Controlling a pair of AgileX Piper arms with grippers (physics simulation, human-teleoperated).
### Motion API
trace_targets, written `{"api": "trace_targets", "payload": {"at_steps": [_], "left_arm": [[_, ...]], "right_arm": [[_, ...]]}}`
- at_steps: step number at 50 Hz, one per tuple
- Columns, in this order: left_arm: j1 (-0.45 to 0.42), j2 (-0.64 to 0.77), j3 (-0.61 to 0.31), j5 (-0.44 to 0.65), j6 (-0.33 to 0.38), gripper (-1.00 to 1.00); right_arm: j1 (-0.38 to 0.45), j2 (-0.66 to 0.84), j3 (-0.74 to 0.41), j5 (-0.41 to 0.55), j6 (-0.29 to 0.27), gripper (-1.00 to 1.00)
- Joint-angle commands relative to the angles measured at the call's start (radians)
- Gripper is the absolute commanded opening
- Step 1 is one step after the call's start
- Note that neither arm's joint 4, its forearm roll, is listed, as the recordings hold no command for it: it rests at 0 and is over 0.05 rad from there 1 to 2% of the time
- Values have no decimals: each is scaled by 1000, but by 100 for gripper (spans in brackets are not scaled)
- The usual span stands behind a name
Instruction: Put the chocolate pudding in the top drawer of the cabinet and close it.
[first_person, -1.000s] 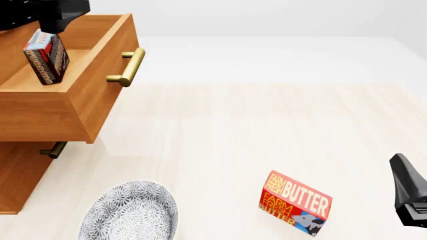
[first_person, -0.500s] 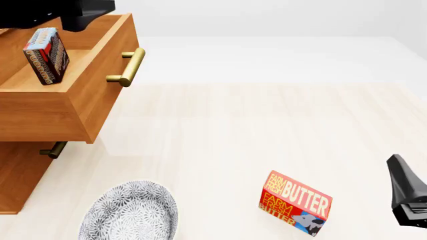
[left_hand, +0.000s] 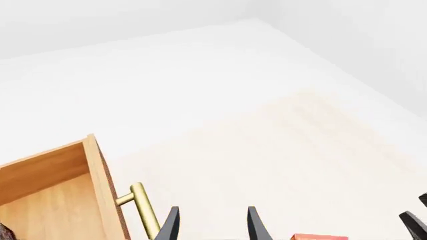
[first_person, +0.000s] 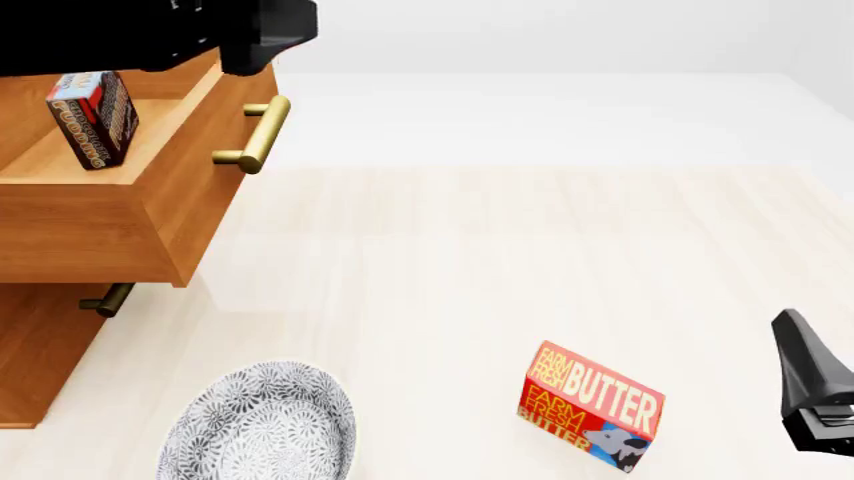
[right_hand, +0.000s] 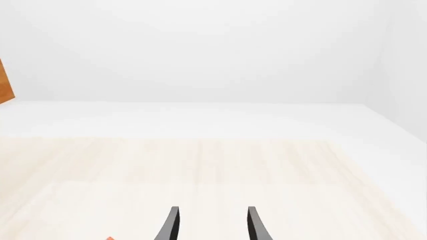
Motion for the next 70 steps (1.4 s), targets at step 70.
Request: {"api": "trace_targets", "payload": {"at_steps": [70], "left_arm": [[-89, 213, 111, -206, -251, 100]], "right_arm": [[1, 2, 0, -2, -1, 100]]}}
